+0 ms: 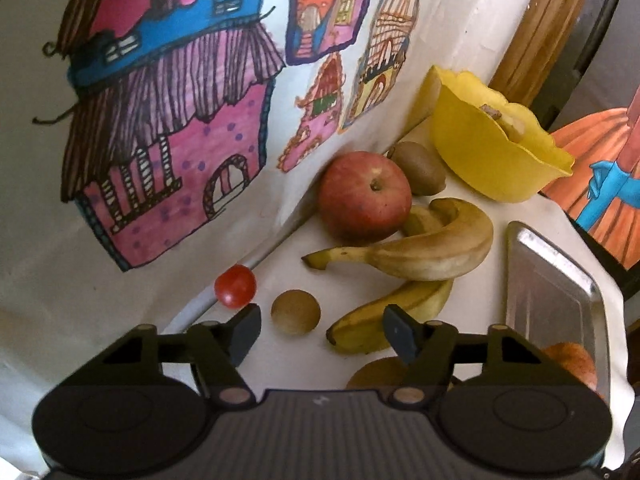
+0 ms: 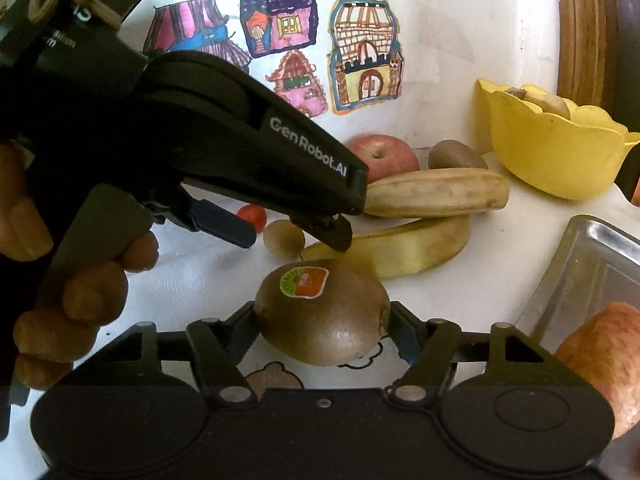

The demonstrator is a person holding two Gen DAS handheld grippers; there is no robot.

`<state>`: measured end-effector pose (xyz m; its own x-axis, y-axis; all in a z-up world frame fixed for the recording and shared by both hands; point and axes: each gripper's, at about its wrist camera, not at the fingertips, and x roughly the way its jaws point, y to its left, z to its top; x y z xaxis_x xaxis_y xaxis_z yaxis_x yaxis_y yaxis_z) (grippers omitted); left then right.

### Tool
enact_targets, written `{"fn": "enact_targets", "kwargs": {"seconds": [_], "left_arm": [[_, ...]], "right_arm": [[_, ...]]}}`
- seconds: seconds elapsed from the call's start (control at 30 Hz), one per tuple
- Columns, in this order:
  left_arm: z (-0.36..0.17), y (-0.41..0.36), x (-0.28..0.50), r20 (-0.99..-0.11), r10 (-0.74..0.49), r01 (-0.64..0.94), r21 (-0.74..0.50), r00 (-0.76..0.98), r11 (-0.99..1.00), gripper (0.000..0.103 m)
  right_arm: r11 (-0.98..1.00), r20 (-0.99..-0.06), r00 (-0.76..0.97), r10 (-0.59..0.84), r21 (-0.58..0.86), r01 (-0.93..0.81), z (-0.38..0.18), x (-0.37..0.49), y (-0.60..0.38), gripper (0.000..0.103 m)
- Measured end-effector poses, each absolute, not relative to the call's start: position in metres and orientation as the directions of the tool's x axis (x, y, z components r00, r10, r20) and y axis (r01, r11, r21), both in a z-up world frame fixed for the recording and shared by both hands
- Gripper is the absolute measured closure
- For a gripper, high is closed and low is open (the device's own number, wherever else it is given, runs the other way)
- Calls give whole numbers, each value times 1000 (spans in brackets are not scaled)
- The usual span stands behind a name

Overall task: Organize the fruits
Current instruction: 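Reach the right tool to the kiwi while the left tool reaches the small round fruit, then close the right tool on the kiwi while the left tool grasps the small round fruit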

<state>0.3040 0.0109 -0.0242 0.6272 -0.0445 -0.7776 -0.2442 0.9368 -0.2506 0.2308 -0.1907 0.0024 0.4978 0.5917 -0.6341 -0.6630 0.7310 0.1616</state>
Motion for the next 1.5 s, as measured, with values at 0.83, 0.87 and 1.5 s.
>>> {"fn": "enact_targets", "kwargs": {"seconds": [0.83, 0.87, 1.5], "left_arm": [[-34, 42, 270, -749, -133, -260, -382, 649, 887, 47], [-34, 43, 269, -746, -139, -249, -383, 651, 889, 47], [-37, 22, 271, -738, -102, -118, -240, 667, 964, 67]], "right_arm": [[719, -619, 490, 614, 184, -670, 2, 234, -195, 35], [722, -618, 492, 613, 185, -667, 2, 234, -196, 35], [757, -633, 506, 586, 205, -621, 6, 213, -211, 35]]}}
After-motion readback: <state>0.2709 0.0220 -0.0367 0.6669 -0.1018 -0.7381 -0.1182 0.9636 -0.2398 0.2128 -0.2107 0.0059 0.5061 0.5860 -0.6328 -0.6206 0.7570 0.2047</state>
